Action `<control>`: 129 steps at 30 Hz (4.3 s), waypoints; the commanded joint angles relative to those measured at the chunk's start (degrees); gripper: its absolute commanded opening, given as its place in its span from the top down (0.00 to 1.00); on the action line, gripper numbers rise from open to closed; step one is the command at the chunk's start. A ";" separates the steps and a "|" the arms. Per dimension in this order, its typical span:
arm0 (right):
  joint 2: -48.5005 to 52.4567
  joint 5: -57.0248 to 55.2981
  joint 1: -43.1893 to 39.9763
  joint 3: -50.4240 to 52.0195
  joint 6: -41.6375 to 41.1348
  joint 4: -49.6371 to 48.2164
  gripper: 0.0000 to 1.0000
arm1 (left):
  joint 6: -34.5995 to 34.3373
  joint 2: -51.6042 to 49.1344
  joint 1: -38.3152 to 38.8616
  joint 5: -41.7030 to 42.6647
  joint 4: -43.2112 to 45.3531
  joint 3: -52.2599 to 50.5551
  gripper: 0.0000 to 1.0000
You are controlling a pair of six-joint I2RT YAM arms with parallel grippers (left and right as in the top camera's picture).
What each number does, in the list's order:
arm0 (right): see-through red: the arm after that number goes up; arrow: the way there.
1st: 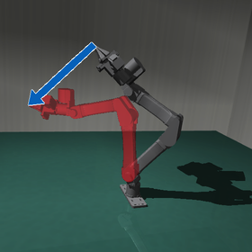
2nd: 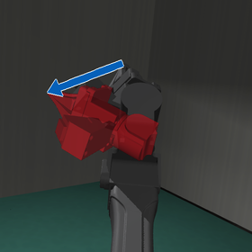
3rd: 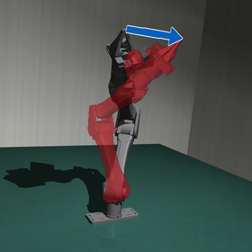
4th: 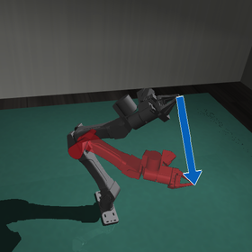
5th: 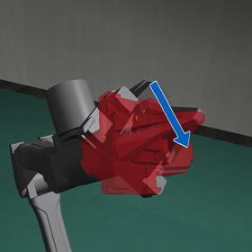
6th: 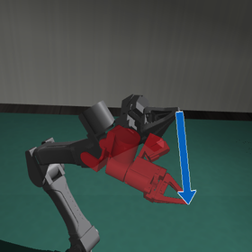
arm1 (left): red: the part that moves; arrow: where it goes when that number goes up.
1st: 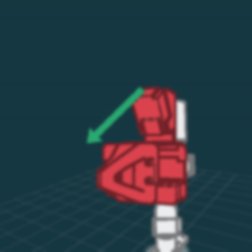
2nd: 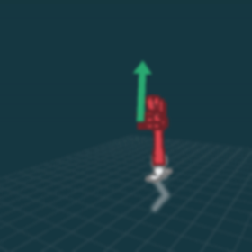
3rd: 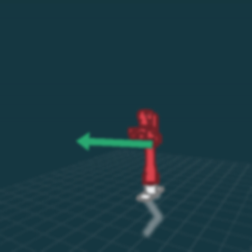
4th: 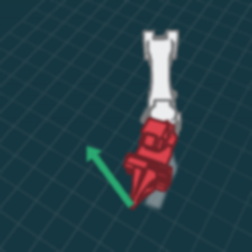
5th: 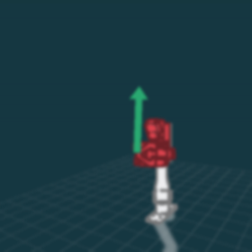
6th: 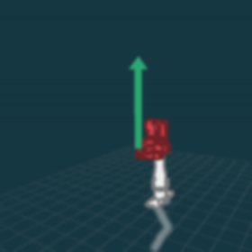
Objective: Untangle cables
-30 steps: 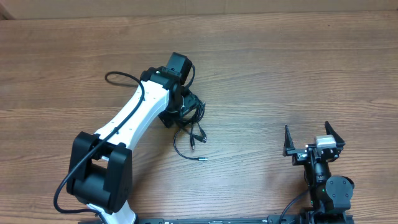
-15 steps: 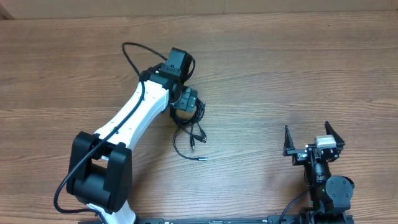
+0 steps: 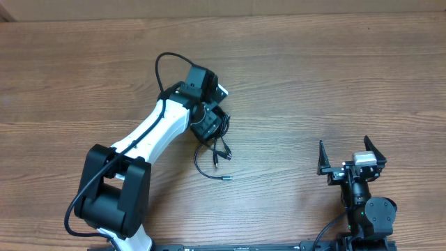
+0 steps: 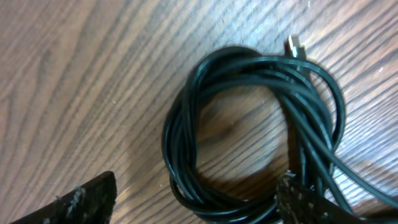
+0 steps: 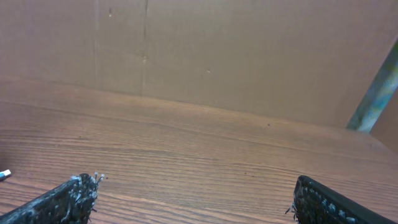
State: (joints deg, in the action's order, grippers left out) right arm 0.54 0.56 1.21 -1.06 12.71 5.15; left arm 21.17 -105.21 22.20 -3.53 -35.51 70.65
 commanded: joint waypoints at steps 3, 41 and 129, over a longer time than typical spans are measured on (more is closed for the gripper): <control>-0.37 -0.50 0.22 0.59 0.22 -0.35 0.00 | -2.56 0.39 -2.49 1.09 2.14 -2.14 0.18; -0.37 -0.50 0.22 0.59 0.22 -0.35 0.00 | -17.51 -4.70 -4.61 7.65 -17.18 5.70 0.96; 47.23 43.82 8.87 -45.81 -38.16 32.52 0.00 | -55.47 42.62 -4.55 13.29 -7.74 -19.30 0.96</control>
State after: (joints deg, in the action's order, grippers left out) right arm 44.27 35.79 7.90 -43.79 -26.68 40.42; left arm -30.37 -62.48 17.54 11.53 -43.48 51.66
